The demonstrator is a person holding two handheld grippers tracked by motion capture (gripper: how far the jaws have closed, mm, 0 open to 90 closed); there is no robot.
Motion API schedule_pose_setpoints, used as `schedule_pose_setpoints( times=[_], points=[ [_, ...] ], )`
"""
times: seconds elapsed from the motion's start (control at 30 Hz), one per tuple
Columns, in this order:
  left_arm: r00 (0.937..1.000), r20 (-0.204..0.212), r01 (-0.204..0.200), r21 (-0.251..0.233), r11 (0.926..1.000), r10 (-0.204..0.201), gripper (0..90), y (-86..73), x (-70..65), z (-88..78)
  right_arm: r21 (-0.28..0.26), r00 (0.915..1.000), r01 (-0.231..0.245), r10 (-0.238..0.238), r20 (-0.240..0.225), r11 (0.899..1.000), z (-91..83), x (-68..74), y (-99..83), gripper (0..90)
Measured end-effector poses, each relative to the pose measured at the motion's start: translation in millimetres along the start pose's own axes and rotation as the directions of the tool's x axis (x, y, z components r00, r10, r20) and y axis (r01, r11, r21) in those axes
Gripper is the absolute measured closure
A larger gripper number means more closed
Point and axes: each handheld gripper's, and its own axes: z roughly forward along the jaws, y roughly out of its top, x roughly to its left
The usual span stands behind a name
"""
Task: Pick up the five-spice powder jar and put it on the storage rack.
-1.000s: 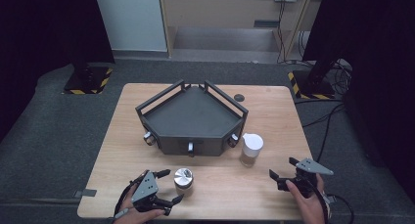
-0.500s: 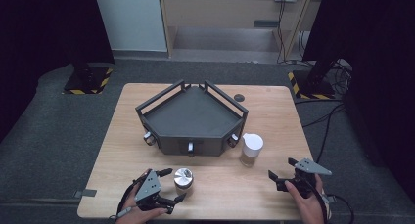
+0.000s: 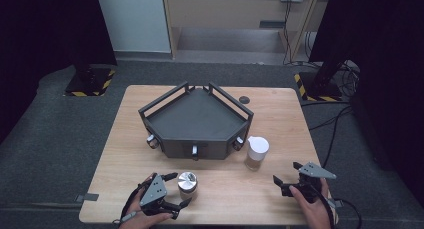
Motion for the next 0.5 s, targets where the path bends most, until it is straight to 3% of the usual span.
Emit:
schedule_pose_setpoints(
  times=[0.5],
  points=[
    [1.0, 0.001, 0.002, 0.005, 1.0, -0.002, 6.4, -0.2, 0.2, 2.6, 0.044, 0.9977, 0.063, -0.064, 0.024, 0.997, 1.7, 7.3, 6.0, 3.0]
  ],
)
